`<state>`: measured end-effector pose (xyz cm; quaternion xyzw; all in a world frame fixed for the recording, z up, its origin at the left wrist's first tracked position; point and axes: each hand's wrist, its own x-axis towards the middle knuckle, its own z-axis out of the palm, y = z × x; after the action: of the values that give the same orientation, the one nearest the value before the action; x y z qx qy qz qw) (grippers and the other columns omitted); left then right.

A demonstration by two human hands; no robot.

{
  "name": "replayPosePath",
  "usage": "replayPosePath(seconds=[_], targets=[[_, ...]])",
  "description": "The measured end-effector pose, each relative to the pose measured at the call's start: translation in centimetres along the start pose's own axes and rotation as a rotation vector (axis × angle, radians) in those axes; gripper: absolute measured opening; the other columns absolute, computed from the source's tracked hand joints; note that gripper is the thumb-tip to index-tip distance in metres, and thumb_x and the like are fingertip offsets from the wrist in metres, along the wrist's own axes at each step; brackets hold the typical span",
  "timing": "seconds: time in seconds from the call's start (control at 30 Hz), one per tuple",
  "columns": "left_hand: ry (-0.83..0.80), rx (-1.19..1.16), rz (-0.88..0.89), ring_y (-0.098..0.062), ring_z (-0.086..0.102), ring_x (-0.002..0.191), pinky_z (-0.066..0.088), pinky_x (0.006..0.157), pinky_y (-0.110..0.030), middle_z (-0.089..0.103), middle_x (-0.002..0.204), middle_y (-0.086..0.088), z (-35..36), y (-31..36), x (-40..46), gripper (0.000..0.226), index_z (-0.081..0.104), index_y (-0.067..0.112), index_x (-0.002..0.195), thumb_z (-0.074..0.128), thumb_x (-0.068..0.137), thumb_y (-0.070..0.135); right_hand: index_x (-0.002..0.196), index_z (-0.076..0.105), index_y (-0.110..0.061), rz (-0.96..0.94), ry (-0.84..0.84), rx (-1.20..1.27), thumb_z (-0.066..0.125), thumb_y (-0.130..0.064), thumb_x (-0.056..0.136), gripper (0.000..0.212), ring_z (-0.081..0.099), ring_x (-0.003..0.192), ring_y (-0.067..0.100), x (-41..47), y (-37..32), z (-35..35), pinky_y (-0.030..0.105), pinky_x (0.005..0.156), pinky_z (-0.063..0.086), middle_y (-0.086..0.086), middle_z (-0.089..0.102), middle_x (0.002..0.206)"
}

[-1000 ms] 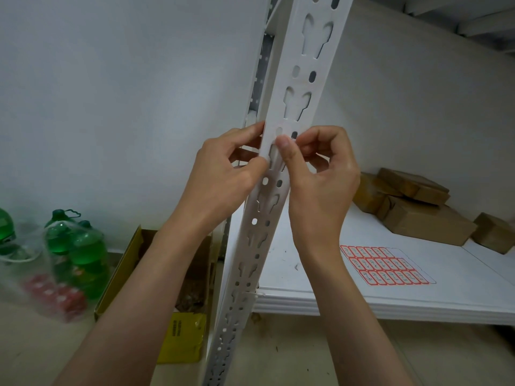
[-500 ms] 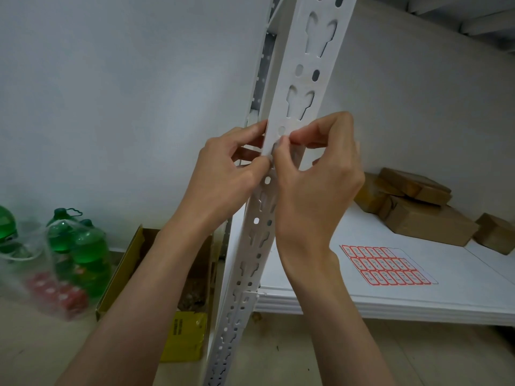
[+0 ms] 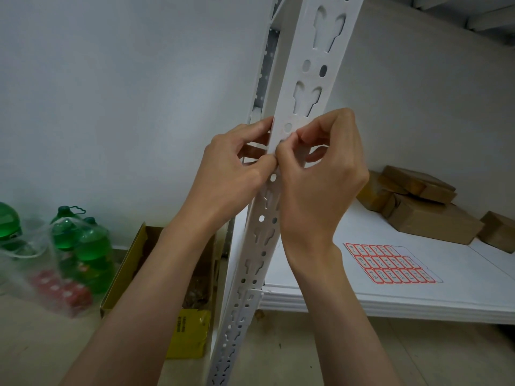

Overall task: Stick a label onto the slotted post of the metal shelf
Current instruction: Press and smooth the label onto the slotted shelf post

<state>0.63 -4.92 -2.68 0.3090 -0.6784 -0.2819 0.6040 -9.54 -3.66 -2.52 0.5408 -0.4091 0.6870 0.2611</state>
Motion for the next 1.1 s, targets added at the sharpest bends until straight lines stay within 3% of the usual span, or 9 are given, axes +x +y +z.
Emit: replayPosePath(seconds=[0.3,0.43,0.67,0.87,0.93,1.03,1.1], targets=[[0.000,-0.004,-0.015,-0.001,0.065,0.100,0.051,0.072,-0.005,0.067,0.123,0.015,-0.1,0.0,0.1,0.046,0.062,0.027,0.136,0.061,0.093,0.009,0.087,0.054,-0.009,0.017,0.022,0.121,0.072,0.001,0.082,0.022,0.057,0.067,0.016,0.0,0.7,-0.4,0.015,0.065,0.049,0.002,0.055,0.078],[0.006,-0.011,-0.021,0.004,0.064,0.099,0.046,0.067,0.000,0.066,0.122,0.016,0.1,0.1,0.0,0.044,0.061,0.028,0.135,0.062,0.094,0.011,0.087,0.060,0.000,-0.003,0.037,0.111,0.071,0.002,0.084,0.012,0.055,0.073,0.011,-0.4,1.2,-0.2,0.010,0.068,0.048,0.003,0.056,0.085],[0.005,0.011,-0.026,0.001,0.065,0.100,0.047,0.071,0.000,0.065,0.122,0.017,0.1,0.1,0.0,0.041,0.062,0.028,0.135,0.064,0.095,0.018,0.088,0.063,0.002,-0.018,0.040,0.093,0.076,-0.006,0.085,0.015,0.054,0.077,0.006,-0.6,1.5,0.0,0.003,0.071,0.045,0.013,0.064,0.086],[0.002,0.026,-0.028,-0.007,0.065,0.104,0.052,0.081,-0.007,0.066,0.127,0.013,0.1,0.0,0.1,0.042,0.061,0.027,0.136,0.063,0.095,0.017,0.089,0.063,-0.002,-0.004,0.010,0.102,0.076,-0.009,0.087,0.015,0.059,0.074,0.012,-0.3,1.0,-0.2,0.006,0.071,0.046,-0.004,0.058,0.085],[-0.001,0.030,-0.026,-0.009,0.065,0.107,0.053,0.087,-0.013,0.066,0.128,0.012,0.1,0.0,0.1,0.043,0.061,0.026,0.137,0.062,0.095,0.016,0.088,0.063,-0.003,-0.013,0.003,0.083,0.076,-0.009,0.088,0.015,0.059,0.073,0.013,-0.2,0.8,-0.3,0.007,0.071,0.047,0.000,0.061,0.082],[0.000,0.028,-0.023,-0.008,0.065,0.106,0.052,0.083,-0.007,0.066,0.127,0.013,0.0,0.0,0.0,0.043,0.061,0.027,0.136,0.062,0.094,0.014,0.086,0.062,-0.003,-0.039,-0.016,0.055,0.075,-0.009,0.088,0.014,0.059,0.071,0.013,0.0,0.7,-0.5,0.008,0.071,0.046,0.005,0.065,0.079],[-0.003,0.022,-0.018,-0.008,0.066,0.105,0.054,0.085,-0.010,0.067,0.125,0.013,0.0,0.0,0.0,0.043,0.062,0.027,0.135,0.062,0.094,0.014,0.086,0.062,-0.003,-0.043,-0.030,0.047,0.075,-0.008,0.088,0.013,0.059,0.071,0.013,0.1,0.6,-0.6,0.010,0.070,0.047,0.003,0.064,0.079]])
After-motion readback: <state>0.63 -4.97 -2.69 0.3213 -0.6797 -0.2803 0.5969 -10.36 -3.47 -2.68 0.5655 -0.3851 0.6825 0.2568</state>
